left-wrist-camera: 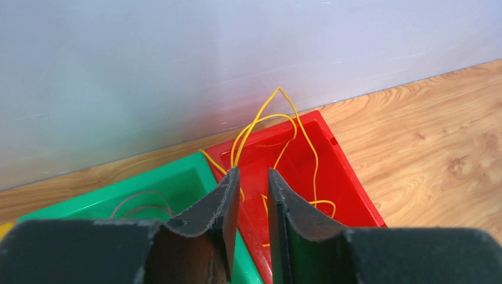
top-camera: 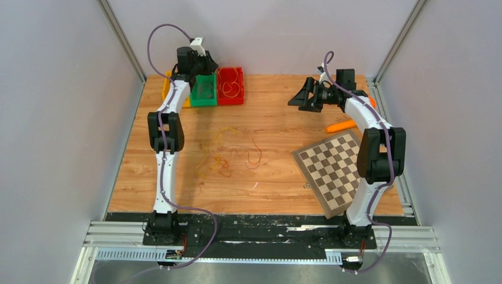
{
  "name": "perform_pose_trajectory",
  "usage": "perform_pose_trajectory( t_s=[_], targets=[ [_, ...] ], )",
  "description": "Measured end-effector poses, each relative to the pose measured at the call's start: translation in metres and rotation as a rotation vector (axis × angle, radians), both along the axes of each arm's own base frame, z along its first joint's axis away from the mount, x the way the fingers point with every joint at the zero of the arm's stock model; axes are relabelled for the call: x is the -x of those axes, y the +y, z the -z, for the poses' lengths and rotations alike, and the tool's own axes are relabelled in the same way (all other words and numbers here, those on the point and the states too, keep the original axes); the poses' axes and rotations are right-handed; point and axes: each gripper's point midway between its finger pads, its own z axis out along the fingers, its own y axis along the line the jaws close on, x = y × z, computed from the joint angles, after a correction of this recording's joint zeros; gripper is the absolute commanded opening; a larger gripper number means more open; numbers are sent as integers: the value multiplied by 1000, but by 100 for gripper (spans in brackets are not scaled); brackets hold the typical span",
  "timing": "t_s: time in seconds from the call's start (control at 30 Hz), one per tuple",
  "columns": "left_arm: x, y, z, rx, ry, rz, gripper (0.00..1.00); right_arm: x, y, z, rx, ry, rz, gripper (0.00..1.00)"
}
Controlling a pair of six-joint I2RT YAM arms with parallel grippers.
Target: Untangle the cables
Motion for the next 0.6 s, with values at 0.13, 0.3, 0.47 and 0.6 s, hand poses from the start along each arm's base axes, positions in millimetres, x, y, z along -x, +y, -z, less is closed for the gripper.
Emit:
perform_pose_trajectory(
  t_s=[0.13, 0.3, 0.47, 0.6],
  targets=[
    [1, -3, 1, 2, 5, 9, 17, 0, 0, 0, 0, 1, 0, 97],
    [4, -9, 3, 19, 22, 23, 0, 0, 0, 0, 0, 1, 0, 97],
    [11, -17, 18, 40, 66, 37, 0, 1, 0, 0, 0, 4, 0, 97],
    [27, -30, 45, 54, 148, 53, 5, 1, -2, 1, 0, 11, 4, 97]
  ],
)
